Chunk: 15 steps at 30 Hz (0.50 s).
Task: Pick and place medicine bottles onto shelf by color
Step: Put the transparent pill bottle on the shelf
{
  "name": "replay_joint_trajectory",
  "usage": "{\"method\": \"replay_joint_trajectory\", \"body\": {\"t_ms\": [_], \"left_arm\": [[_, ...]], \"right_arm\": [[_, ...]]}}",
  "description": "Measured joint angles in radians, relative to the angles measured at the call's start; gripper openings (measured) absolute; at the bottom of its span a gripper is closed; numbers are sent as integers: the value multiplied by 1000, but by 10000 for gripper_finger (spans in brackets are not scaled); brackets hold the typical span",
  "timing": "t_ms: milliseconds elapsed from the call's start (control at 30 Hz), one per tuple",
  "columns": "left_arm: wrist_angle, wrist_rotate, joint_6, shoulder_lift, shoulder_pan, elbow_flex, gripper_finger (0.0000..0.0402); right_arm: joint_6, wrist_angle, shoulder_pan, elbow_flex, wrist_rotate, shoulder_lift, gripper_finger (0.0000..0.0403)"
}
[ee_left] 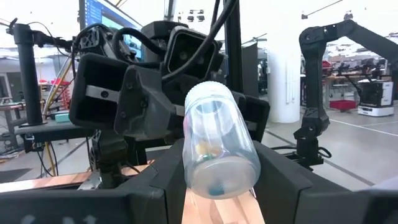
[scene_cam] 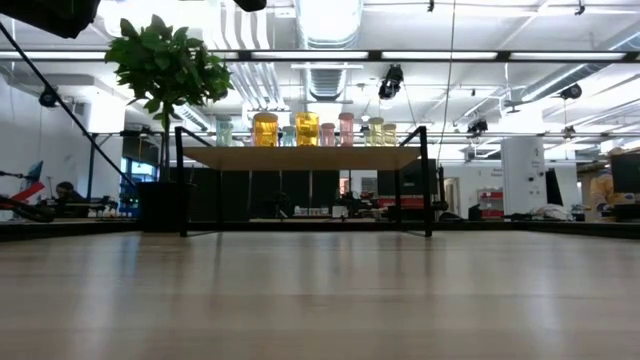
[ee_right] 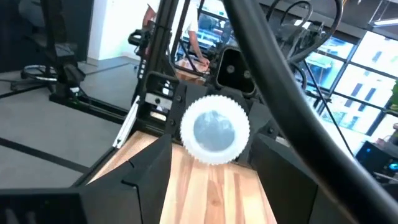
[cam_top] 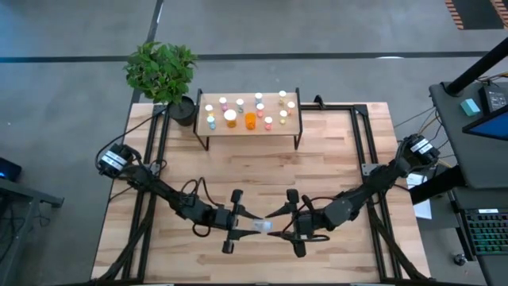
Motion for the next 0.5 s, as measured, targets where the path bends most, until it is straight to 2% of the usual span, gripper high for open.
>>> {"method": "replay_joint_trajectory", "body": {"t_ms": [367,500], "left_arm": [[-2,-3,3,0,0,-3,131],[-2,-3,3,0,0,-3,131]], "right_arm": [[-19,-8,0,37,13,20,214],[-20,-11,0,34,27,17,201]]}}
